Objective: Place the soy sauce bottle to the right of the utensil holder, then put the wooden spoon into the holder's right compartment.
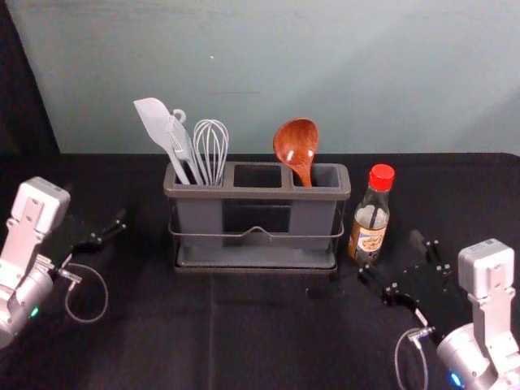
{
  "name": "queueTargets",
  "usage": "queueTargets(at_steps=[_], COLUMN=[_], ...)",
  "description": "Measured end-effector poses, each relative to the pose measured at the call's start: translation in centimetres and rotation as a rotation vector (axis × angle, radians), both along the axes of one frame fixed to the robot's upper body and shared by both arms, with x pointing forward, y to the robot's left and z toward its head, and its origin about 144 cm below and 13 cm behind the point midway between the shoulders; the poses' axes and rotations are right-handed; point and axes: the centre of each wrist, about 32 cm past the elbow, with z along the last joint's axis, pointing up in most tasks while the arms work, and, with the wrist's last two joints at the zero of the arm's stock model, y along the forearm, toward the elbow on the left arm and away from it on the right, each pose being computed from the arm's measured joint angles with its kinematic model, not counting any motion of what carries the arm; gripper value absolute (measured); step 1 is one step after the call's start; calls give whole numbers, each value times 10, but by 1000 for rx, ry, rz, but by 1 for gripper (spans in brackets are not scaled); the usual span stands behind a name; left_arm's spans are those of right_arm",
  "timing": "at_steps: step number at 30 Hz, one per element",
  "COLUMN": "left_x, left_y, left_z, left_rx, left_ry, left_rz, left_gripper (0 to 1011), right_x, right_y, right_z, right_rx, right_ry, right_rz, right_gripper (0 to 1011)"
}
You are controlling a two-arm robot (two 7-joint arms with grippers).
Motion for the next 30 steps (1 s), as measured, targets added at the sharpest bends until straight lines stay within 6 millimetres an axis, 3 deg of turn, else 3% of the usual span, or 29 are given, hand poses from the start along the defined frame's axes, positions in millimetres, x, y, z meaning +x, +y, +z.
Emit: queueTargets(at_steps=[30], left_x=[0], left_y=[0], left_z=[0], left_rx=[0], left_ry=[0], left_rz=[0], left_gripper=[1011], right_x=[0], right_y=[1], right_z=[-3], right_rx=[4], right_ry=[18], right_rz=[8], right_gripper=[1002])
